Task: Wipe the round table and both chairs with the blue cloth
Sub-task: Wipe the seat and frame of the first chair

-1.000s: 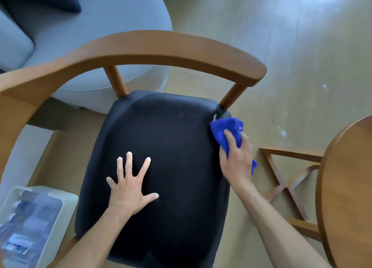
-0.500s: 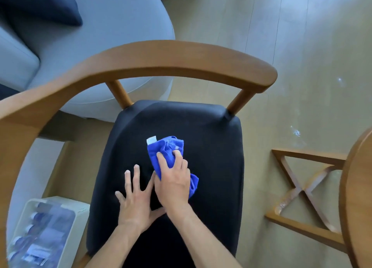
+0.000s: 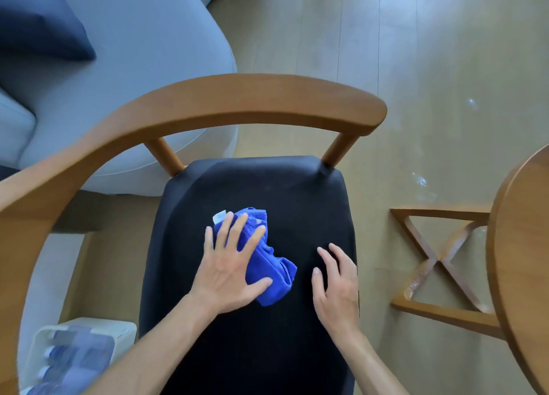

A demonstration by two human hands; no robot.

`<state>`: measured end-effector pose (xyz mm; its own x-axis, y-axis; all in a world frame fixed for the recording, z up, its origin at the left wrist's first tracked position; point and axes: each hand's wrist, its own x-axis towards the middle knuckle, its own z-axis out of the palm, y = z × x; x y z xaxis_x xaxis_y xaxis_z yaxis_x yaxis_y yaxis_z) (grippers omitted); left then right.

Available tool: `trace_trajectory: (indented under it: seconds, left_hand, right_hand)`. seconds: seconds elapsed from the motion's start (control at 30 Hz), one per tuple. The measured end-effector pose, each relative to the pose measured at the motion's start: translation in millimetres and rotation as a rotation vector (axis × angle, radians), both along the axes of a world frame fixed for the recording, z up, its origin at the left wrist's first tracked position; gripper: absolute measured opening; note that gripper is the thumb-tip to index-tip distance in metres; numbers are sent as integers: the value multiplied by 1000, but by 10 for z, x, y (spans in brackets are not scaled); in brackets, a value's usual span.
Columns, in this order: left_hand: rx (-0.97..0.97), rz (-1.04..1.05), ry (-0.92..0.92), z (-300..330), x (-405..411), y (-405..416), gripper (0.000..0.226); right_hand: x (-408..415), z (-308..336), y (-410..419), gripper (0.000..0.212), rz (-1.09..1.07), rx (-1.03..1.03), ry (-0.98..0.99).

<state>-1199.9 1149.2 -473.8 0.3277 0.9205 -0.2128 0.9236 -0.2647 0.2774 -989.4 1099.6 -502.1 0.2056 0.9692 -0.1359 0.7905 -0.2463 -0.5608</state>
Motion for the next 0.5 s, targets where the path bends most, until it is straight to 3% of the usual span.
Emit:
trace_trajectory:
  seconds: [0.13,0.23,0.3,0.37,0.43,0.5]
  left_hand:
    - [-118,590,-72,-121,251,-106,116]
    - [-214,805,-111,-141,564,-124,111]
    - [-200,751,-181,-149,707,-28,99]
    - [-116,503,-203,-184,669,171,91]
    - [-36,226,-148,-218,470,405,87]
    - [19,167,-44,-231,292,539,86]
  right_hand:
    - [-115,-59,-23,41,10,12,-49]
    - [-147,-140,-47,40,80,41,-146]
    - [-147,-182,-88,36,116,55,-193]
    - [-129,-212,-121,40,147,53,-218]
    - [-104,-239,-119,43,189,58,-223]
    - [-75,-266,-82,44,240,65,-238]
